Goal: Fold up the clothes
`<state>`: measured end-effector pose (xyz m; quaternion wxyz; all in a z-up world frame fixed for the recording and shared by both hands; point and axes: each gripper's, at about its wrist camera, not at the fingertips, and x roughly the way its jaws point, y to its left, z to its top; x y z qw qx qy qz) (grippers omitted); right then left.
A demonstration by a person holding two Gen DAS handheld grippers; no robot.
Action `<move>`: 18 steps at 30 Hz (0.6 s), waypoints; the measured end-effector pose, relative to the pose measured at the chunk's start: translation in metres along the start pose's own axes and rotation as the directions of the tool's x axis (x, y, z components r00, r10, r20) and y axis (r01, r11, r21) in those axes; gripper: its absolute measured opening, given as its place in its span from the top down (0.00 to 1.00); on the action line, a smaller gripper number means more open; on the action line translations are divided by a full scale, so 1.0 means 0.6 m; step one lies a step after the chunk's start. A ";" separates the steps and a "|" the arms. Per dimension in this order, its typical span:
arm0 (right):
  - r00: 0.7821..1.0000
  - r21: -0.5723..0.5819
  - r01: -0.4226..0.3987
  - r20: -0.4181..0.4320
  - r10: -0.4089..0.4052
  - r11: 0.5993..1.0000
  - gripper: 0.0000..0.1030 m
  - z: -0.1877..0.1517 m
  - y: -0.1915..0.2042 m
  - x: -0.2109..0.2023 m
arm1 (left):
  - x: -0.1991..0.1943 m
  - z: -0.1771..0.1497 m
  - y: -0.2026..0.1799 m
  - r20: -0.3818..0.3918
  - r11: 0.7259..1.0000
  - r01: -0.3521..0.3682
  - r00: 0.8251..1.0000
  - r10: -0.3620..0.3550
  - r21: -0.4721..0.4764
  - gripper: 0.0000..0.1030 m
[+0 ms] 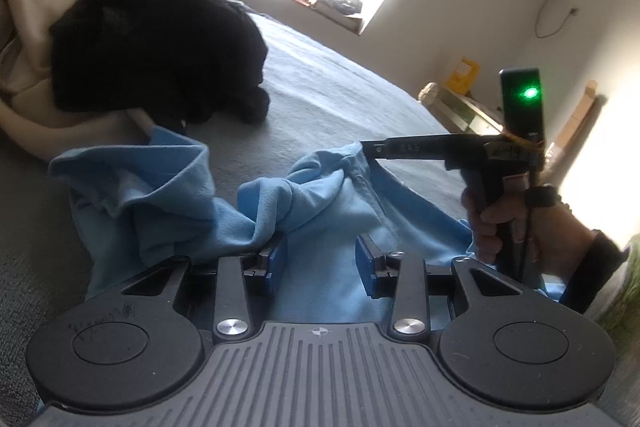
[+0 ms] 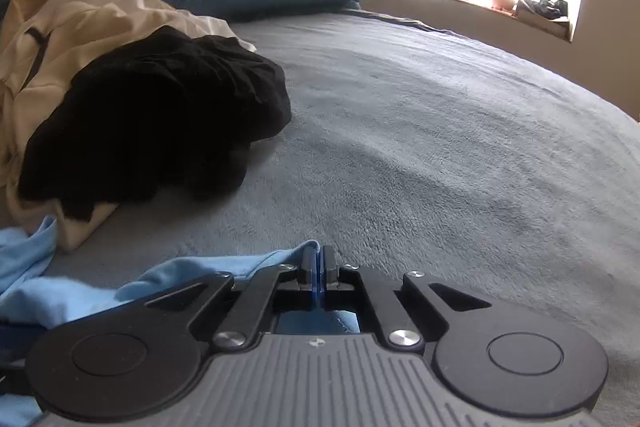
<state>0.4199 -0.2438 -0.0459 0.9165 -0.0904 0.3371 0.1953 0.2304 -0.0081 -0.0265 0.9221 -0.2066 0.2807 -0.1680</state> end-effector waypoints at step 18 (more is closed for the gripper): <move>0.997 0.427 0.055 0.017 -0.070 0.903 0.41 0.015 -0.160 -0.119 | -0.002 -0.002 0.014 -0.004 1.000 0.005 1.000 -0.006 -0.011 0.64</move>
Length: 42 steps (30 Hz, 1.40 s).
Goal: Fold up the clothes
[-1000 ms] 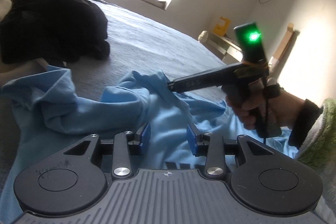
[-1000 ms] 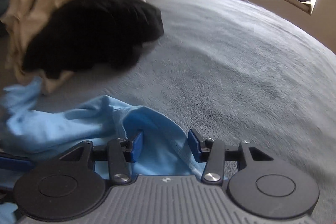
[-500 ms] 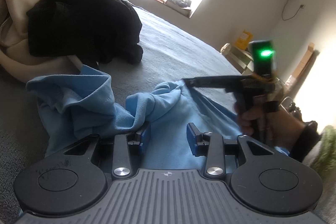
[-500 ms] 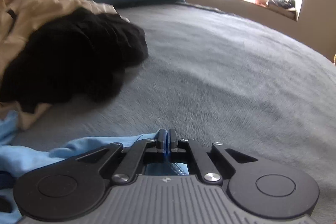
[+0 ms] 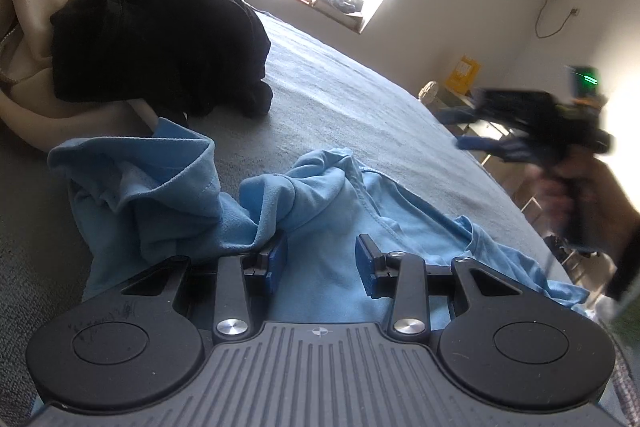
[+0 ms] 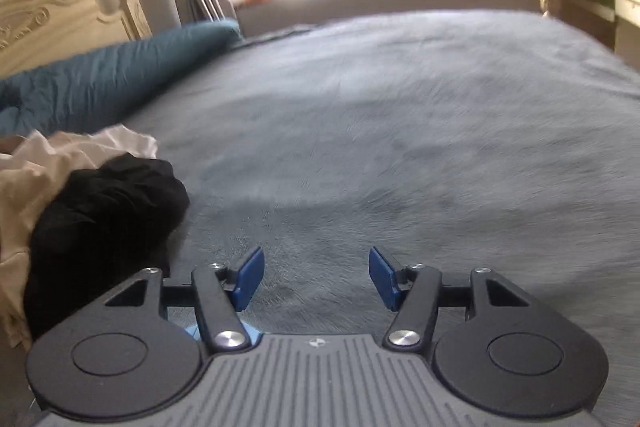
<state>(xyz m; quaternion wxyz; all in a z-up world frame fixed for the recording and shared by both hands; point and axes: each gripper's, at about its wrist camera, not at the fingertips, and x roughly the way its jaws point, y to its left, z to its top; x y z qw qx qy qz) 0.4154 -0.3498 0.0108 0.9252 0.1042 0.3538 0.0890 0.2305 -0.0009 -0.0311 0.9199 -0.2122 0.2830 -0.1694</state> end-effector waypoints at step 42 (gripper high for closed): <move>0.978 -0.442 0.142 -0.076 -0.195 0.886 0.51 -0.181 -0.075 -0.077 | 0.009 0.000 0.004 -0.008 1.000 0.009 1.000 -0.009 -0.006 0.63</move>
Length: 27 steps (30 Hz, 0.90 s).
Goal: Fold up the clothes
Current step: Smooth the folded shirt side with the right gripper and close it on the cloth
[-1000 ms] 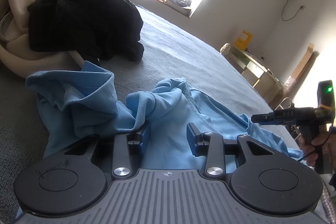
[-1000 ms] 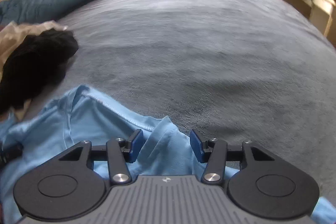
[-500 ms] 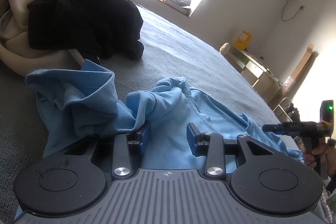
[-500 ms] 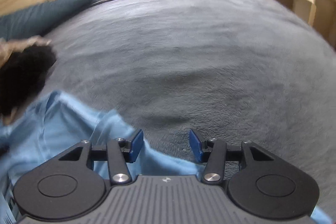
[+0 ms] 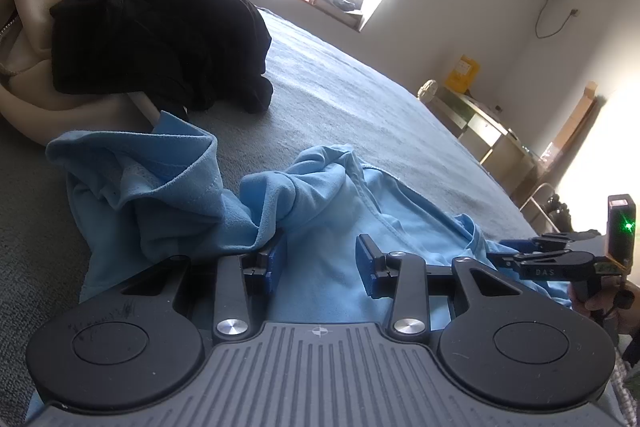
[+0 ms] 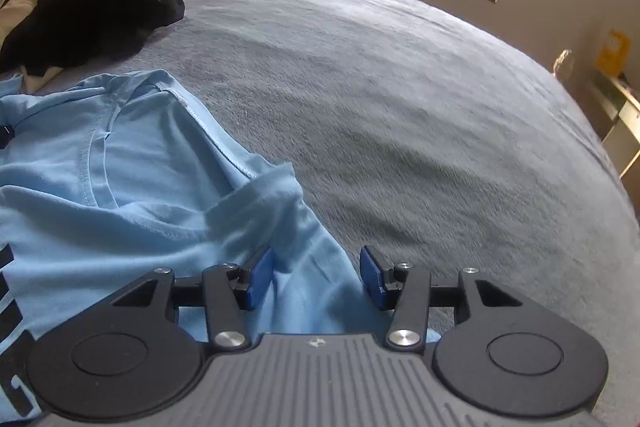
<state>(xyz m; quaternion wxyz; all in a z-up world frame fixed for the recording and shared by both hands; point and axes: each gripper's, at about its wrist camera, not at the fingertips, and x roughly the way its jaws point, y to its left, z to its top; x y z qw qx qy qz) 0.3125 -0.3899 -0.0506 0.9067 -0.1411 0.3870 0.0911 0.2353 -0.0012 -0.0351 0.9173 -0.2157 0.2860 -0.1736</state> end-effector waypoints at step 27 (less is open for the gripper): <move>0.870 0.101 -0.492 0.050 0.490 0.865 0.48 -0.015 0.005 -0.053 | 0.001 -0.002 0.000 -0.004 1.000 0.006 1.000 -0.006 -0.001 0.62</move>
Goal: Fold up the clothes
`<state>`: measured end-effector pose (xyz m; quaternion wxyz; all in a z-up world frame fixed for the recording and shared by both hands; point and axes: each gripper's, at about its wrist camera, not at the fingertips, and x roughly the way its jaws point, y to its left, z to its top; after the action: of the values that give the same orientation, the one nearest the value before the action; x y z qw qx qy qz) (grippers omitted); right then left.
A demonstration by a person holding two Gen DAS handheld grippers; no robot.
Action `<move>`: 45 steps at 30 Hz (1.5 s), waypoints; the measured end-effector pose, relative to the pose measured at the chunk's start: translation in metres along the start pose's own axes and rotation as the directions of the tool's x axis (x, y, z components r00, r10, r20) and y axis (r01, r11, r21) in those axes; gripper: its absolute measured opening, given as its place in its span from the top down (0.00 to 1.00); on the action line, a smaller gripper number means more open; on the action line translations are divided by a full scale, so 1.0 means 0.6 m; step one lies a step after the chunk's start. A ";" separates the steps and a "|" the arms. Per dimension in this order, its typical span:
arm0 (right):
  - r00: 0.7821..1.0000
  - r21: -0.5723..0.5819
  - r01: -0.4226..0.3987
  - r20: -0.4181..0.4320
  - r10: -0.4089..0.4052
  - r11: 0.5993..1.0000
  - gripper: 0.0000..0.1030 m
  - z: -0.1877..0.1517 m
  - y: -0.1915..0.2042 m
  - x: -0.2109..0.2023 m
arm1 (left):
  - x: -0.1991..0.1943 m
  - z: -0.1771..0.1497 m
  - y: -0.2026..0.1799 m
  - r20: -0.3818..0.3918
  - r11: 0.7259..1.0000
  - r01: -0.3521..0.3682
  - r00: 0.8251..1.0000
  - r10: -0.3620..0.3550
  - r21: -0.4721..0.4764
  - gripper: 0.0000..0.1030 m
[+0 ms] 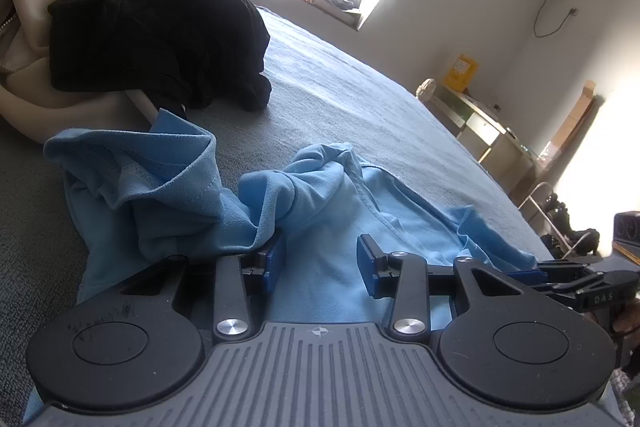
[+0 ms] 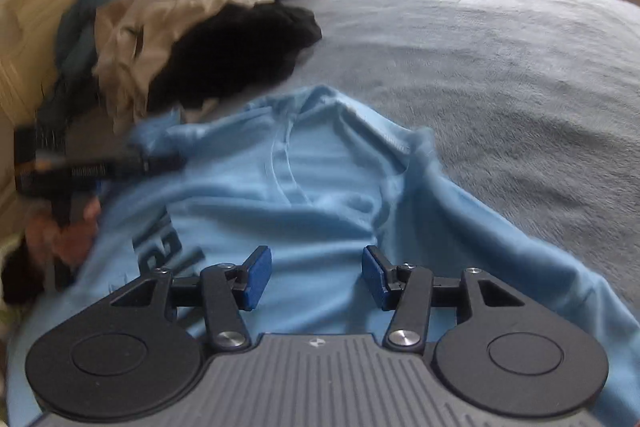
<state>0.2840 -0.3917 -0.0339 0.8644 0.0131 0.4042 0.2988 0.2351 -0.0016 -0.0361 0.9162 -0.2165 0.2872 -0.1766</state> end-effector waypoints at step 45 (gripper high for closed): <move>0.931 0.164 0.306 0.154 -0.331 0.938 0.61 0.097 0.021 0.045 | -0.012 0.008 -0.006 0.057 1.000 0.009 0.998 -0.009 0.001 0.56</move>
<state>0.3319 -0.3546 -0.0100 0.9313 0.0337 0.3410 0.1235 0.2317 0.0002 -0.0276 0.9233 -0.2222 0.2599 -0.1748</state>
